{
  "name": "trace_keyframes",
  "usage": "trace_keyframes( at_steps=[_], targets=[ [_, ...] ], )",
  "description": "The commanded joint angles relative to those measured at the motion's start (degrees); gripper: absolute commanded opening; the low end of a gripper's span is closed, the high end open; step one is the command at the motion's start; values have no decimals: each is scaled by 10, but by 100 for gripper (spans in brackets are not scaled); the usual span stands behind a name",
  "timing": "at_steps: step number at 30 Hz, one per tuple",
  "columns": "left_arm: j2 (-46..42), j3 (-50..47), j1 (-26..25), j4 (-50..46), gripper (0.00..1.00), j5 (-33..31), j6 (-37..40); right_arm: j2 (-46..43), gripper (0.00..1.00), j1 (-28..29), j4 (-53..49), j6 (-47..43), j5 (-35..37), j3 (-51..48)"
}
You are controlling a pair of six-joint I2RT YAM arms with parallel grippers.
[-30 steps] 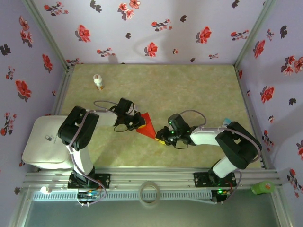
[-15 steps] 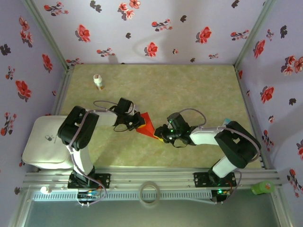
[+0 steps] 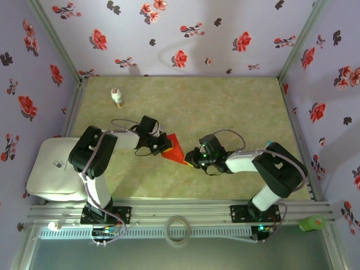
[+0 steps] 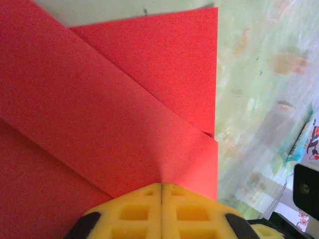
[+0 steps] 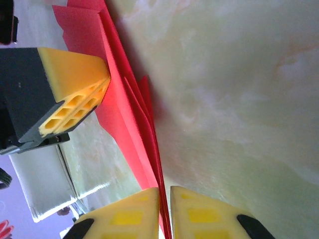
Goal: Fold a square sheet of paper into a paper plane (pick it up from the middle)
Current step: Fourth fold the wing at the center of the table, then turn over the paper at the center of the table.
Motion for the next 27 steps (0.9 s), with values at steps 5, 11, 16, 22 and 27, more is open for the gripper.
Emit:
trace_keyframes(
  at_steps=[5,11,16,22,27],
  targets=[
    [-48,33,9,-56,16,-12,20,-1,6,-4,30,-8,-11,-12],
    [-102,42,9,-71,23,-17,31,-25,4,-5,3,-34,4,-12],
    [-150,26,9,-64,28,-43,40,-56,3,-6,-80,-79,31,12],
    [-200,8,9,-57,29,-79,63,-110,2,-5,-157,-116,88,26],
    [-252,0,9,-62,31,-115,84,-158,1,-5,-218,-163,131,41]
  ],
)
